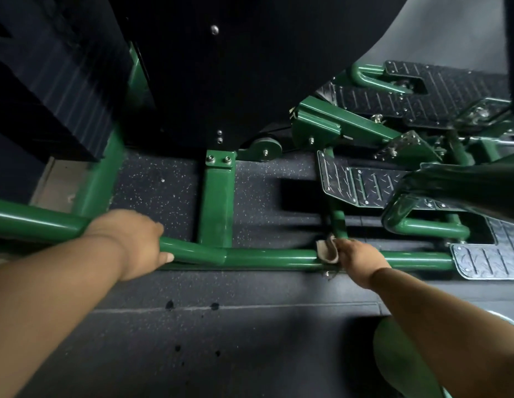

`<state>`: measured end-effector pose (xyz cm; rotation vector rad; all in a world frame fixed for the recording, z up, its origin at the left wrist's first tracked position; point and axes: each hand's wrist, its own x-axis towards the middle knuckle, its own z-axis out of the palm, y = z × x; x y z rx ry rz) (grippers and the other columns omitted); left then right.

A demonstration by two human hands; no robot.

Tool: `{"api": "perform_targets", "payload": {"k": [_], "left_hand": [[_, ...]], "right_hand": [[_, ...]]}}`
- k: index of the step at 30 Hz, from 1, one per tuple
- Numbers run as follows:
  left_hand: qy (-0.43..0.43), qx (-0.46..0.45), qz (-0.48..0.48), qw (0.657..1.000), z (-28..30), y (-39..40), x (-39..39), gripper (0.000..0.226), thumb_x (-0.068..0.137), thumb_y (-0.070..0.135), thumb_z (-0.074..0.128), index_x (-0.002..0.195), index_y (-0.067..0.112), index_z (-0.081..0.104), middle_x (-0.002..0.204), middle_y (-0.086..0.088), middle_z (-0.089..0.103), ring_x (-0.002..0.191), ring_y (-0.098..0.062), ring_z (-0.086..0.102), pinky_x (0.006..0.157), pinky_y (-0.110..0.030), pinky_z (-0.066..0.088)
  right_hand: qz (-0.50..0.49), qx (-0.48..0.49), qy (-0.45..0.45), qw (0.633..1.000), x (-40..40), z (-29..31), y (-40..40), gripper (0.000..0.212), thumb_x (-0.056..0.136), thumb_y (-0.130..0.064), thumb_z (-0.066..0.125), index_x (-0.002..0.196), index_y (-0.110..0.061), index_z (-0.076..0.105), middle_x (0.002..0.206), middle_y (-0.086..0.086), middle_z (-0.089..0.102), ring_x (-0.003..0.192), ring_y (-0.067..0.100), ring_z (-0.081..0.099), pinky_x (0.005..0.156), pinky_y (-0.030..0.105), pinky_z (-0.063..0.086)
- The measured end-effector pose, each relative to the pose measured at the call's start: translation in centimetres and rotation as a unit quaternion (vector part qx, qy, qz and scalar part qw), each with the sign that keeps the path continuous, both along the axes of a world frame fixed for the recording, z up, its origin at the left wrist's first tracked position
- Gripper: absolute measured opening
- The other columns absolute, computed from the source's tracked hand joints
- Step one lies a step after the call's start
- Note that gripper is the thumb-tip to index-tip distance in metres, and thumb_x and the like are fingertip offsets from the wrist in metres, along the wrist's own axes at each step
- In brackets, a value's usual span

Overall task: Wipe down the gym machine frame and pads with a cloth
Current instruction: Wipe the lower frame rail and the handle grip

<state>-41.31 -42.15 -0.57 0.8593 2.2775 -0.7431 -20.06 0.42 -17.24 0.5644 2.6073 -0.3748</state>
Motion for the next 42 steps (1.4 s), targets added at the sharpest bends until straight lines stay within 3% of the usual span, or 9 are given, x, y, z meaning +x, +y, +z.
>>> {"api": "perform_targets", "payload": {"k": [3,6,9,16,20,29,34,37,42], "left_hand": [[-0.01,-0.01,0.0,1.0,-0.2,0.0,-0.4,0.06,0.099,0.074,0.037,0.133,0.029,0.057,0.118,0.006,0.066,0.105,-0.021,0.062,0.08,-0.035,0.052],[-0.002,-0.017,-0.013,1.0,-0.5,0.0,-0.3,0.058,0.101,0.072,0.036,0.13,0.028,0.057,0.116,0.005,0.066,0.105,-0.022,0.062,0.077,-0.036,0.051],[0.002,-0.017,-0.019,1.0,-0.4,0.0,-0.3,0.058,0.101,0.071,0.035,0.133,0.027,0.056,0.116,0.005,0.066,0.106,-0.022,0.063,0.077,-0.036,0.05],[0.006,-0.011,-0.007,1.0,-0.7,-0.1,-0.3,0.056,0.101,0.071,0.036,0.13,0.027,0.056,0.111,0.005,0.065,0.105,-0.022,0.062,0.073,-0.035,0.05],[0.019,-0.003,-0.008,1.0,-1.0,-0.1,-0.2,0.054,0.101,0.071,0.036,0.125,0.027,0.057,0.099,0.006,0.059,0.094,-0.021,0.056,0.071,-0.035,0.048],[0.025,0.011,-0.005,1.0,-1.1,-0.1,-0.2,0.051,0.1,0.07,0.036,0.122,0.029,0.057,0.099,0.007,0.061,0.098,-0.02,0.061,0.071,-0.034,0.049],[0.025,0.011,-0.001,1.0,-0.8,0.0,0.0,0.052,0.101,0.07,0.036,0.124,0.029,0.056,0.095,0.007,0.057,0.099,-0.02,0.061,0.071,-0.034,0.05],[0.027,0.016,0.001,1.0,-0.8,-0.1,0.0,0.052,0.1,0.07,0.037,0.124,0.029,0.057,0.1,0.008,0.062,0.099,-0.02,0.061,0.072,-0.034,0.051],[0.029,0.01,-0.005,1.0,-0.9,-0.2,0.0,0.053,0.1,0.07,0.037,0.126,0.03,0.057,0.106,0.007,0.065,0.103,-0.02,0.063,0.067,-0.034,0.046]], "right_hand": [[-0.056,0.018,-0.022,0.998,0.0,-0.3,2.4,0.037,0.096,-0.028,0.046,0.122,-0.022,0.072,0.119,0.013,0.069,0.105,0.037,0.065,0.086,0.037,0.05],[-0.092,0.034,-0.039,0.994,-0.9,-0.5,2.2,0.04,0.102,-0.026,0.044,0.136,-0.022,0.065,0.126,0.017,0.061,0.107,0.039,0.063,0.091,0.04,0.052],[-0.033,0.015,-0.026,0.999,-2.2,-0.7,-1.2,0.045,0.1,-0.024,0.051,0.144,-0.029,0.061,0.133,0.014,0.062,0.115,0.037,0.064,0.098,0.04,0.052],[0.075,0.088,0.006,0.993,-1.3,-1.3,-0.4,0.048,0.091,-0.048,0.035,0.113,-0.024,0.07,0.114,0.008,0.066,0.106,0.037,0.062,0.089,0.041,0.047],[-0.058,0.203,-0.089,0.973,1.3,-0.8,5.6,0.034,0.1,-0.041,0.046,0.13,-0.036,0.061,0.131,0.009,0.055,0.121,0.036,0.053,0.097,0.043,0.043],[-0.066,0.121,-0.011,0.99,-2.1,-1.3,-1.4,0.039,0.103,-0.04,0.039,0.123,-0.029,0.07,0.119,0.015,0.059,0.105,0.039,0.062,0.092,0.04,0.049],[-0.007,0.133,-0.028,0.991,-0.8,-1.9,-0.3,0.059,0.102,-0.055,0.022,0.138,-0.038,0.065,0.135,0.012,0.058,0.126,0.034,0.048,0.111,0.041,0.036],[-0.028,0.196,-0.054,0.979,0.0,-1.1,2.7,0.045,0.106,-0.056,0.03,0.143,-0.05,0.056,0.142,0.01,0.047,0.132,0.033,0.039,0.113,0.045,0.029],[-0.141,0.122,-0.016,0.982,-1.9,-1.5,1.6,0.037,0.102,-0.032,0.049,0.133,-0.036,0.068,0.124,0.018,0.054,0.112,0.042,0.054,0.096,0.044,0.048]]}}
